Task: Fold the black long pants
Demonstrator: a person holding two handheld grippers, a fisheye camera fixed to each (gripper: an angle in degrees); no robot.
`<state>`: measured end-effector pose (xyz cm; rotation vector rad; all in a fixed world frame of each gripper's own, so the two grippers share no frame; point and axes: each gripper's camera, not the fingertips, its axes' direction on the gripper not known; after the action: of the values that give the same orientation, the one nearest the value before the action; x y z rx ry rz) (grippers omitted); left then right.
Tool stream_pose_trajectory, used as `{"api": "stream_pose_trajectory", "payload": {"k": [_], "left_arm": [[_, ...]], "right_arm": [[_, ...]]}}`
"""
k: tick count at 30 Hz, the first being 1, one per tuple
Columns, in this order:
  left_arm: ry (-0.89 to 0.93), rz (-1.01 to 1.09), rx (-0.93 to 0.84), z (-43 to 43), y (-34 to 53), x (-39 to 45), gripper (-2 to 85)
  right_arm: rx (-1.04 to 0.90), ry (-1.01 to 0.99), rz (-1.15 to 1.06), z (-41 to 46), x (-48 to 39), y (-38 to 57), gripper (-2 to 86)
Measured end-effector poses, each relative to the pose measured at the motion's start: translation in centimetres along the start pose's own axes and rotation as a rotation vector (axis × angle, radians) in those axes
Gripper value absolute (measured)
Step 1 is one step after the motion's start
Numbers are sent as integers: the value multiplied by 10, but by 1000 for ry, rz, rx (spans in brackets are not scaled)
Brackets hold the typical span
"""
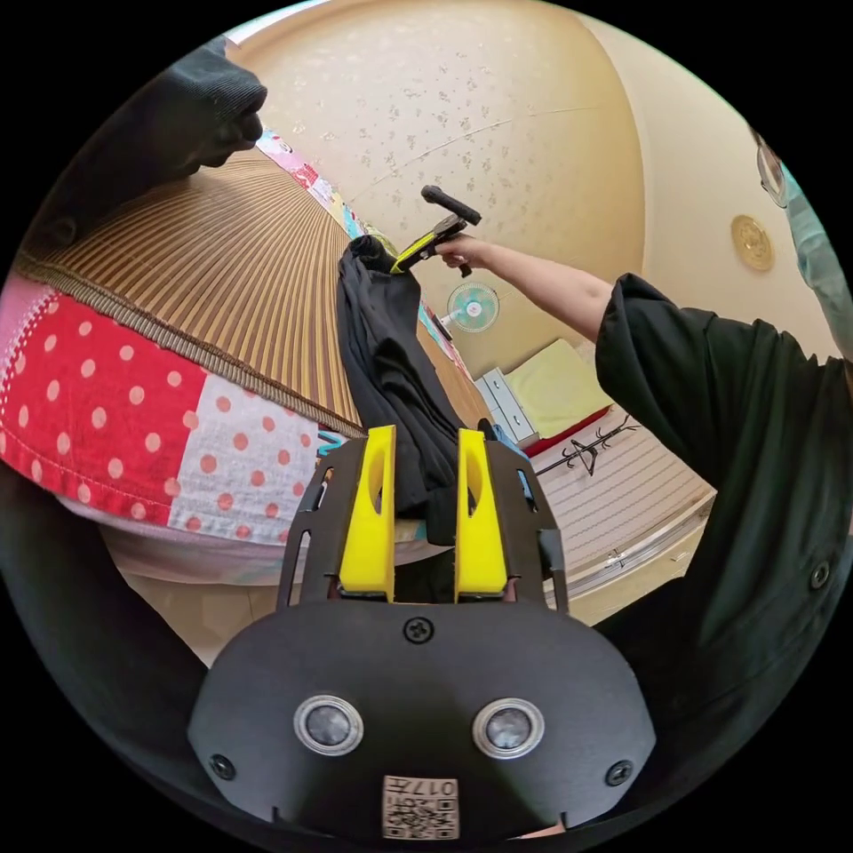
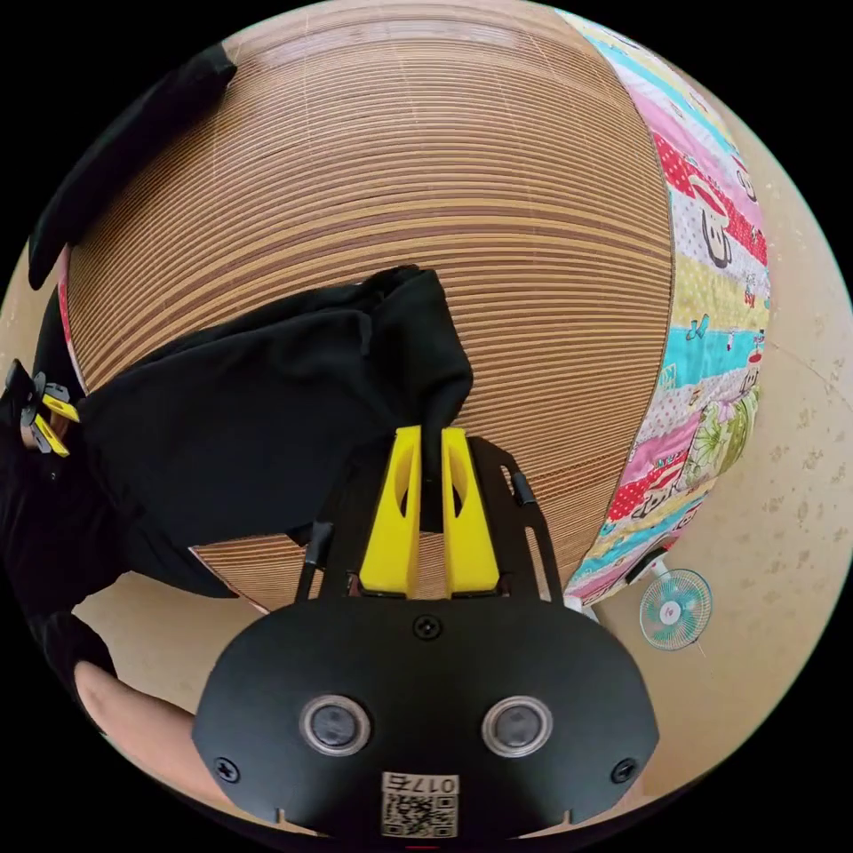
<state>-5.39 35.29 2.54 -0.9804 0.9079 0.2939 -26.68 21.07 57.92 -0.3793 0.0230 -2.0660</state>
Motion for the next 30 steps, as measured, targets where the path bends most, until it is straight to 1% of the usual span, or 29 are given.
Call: {"api": "stream_pose_trajectory", "payload": {"k": [2,5,7,8,9,10,11,12,16,18,20,22,24,26,29,30], "left_arm": [[5,1,10,-3,1,1,108],[10,15,25,-8,1,6,108],[8,29,45,-13,1,11,108],[9,31,51,-14,2,11,108],[16,35,63,-16,3,13,108],[22,37,73,-18,4,14,108],[24,35,76,-18,4,14,109],[35,32,85,-20,6,14,110],[108,6,136,-25,14,8,118],[147,-7,142,-24,17,5,131],[188,-22,142,-20,20,2,145],[236,-27,136,-13,23,2,161],[277,-24,115,-6,23,3,168],[285,-22,76,3,22,6,175],[218,-13,15,14,18,18,182],[171,-16,-5,17,15,24,181]], "right_arm": [[57,56,11,-23,-27,23,32],[159,184,102,-52,-96,73,30],[262,296,188,-70,-177,122,29],[295,334,210,-74,-201,134,29],[349,407,256,-78,-250,157,29],[392,480,303,-78,-301,179,29],[416,506,335,-77,-325,190,30],[475,535,401,-73,-374,212,30],[679,600,625,-42,-524,278,33],[734,621,669,-20,-579,294,36],[759,526,701,2,-616,305,40],[767,311,756,32,-634,322,48],[802,207,787,46,-637,342,55],[855,152,789,45,-634,367,60],[1032,-33,812,29,-609,431,69],[1141,-122,838,27,-595,465,76]]}}
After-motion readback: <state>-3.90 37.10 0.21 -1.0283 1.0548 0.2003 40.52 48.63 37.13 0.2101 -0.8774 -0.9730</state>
